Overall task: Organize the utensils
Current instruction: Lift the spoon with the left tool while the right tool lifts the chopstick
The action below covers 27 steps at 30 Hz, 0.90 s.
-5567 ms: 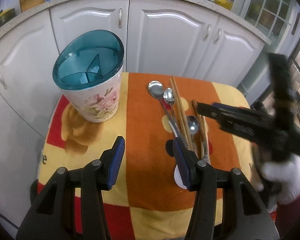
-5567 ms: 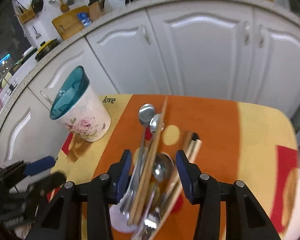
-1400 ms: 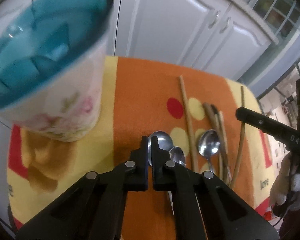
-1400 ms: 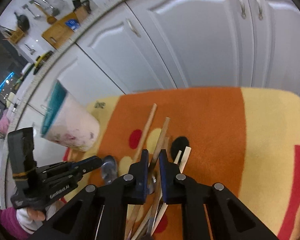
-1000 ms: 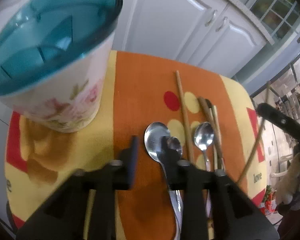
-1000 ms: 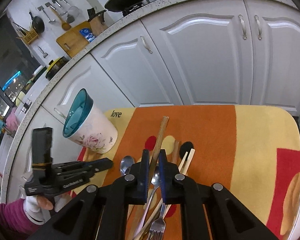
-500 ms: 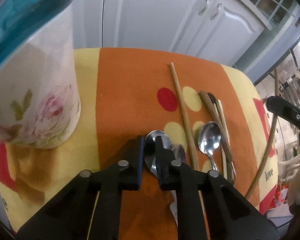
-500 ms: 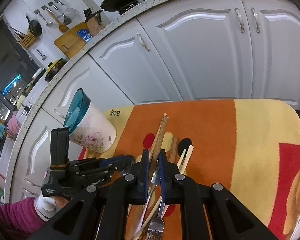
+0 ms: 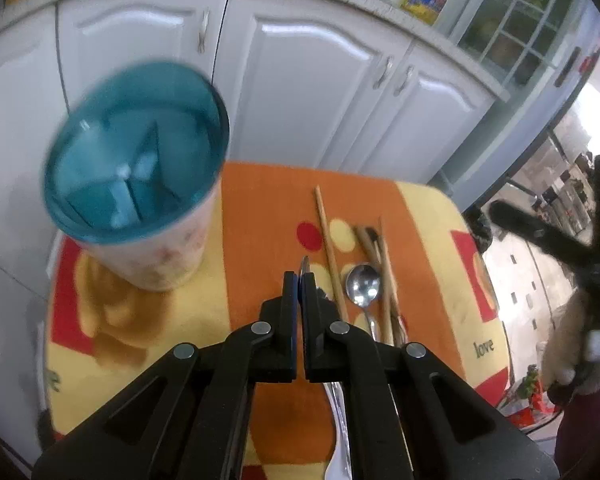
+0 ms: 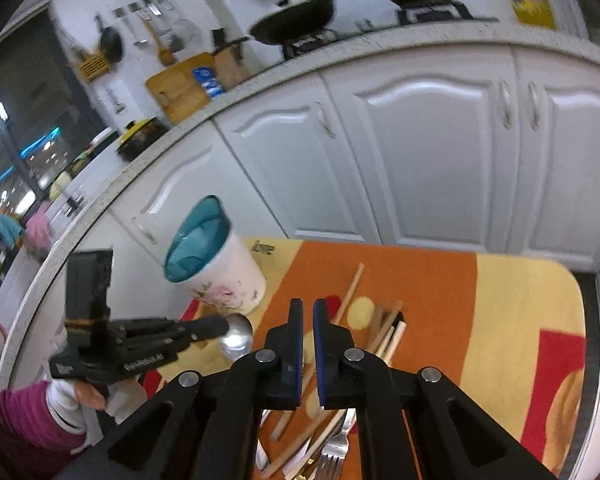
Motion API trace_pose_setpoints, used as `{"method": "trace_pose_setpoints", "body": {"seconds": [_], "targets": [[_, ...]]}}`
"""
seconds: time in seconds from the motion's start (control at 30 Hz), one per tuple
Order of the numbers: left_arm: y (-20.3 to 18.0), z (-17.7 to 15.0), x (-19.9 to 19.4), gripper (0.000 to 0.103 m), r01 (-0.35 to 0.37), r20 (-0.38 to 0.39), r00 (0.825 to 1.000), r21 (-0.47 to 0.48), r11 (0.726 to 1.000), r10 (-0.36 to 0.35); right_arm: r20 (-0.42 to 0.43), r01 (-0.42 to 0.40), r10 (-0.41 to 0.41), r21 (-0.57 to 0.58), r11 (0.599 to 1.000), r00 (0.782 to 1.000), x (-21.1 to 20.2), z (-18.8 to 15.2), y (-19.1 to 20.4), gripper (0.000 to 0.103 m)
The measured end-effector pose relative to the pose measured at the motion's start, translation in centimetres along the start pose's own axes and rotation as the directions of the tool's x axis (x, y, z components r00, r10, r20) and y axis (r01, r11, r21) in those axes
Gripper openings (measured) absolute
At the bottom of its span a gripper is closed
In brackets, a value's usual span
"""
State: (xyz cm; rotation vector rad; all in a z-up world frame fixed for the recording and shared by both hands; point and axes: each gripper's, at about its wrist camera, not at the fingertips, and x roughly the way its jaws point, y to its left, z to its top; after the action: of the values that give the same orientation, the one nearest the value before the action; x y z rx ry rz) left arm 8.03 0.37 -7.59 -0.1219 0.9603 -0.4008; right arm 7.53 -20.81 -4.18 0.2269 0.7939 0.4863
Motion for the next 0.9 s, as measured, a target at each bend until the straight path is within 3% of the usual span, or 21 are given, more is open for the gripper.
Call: {"method": "trace_pose_setpoints", "body": {"seconds": [0.17,0.23,0.37,0.5,0.7,0.9], "targets": [[0.5,0.2,-2.4,0.0,0.007,0.045,0.999,-0.012,1.0,-0.006,-0.073,0.066,-0.062,0.056,0.996,0.995,3.2,-0.9,-1.8,0.006],[0.7,0.1,-3.4,0.0,0.014,0.058,0.998,-0.013,1.0,-0.013,-0.152,0.1,-0.085,0.09,0.991,0.985,5.7,-1.5,-3.3,0.006],[0.6,0.4,-5.1,0.0,0.021,0.088,0.996,-0.012,1.0,-0.02,-0.22,0.152,-0.12,0.136,0.979,0.968,9.3,-1.9,-5.7,0.007],[0.5,0.5,-5.9,0.0,0.015,0.111,0.994,-0.009,1.0,-0.014,-0.251,0.154,-0.1,0.205,0.967,0.963,11.8,-2.0,-7.5,0.007],[1.0,0.7,-6.6,0.0,0.006,0.127,0.992,-0.02,1.0,-0.003,-0.197,0.115,-0.078,0.186,0.976,0.977,10.2,-2.4,-6.7,0.007],[1.1,1.4,-8.4,0.0,0.007,0.168,0.986,-0.021,1.0,-0.003,-0.072,0.041,-0.031,0.134,0.99,0.997,4.3,-0.5,-3.6,0.006]]}}
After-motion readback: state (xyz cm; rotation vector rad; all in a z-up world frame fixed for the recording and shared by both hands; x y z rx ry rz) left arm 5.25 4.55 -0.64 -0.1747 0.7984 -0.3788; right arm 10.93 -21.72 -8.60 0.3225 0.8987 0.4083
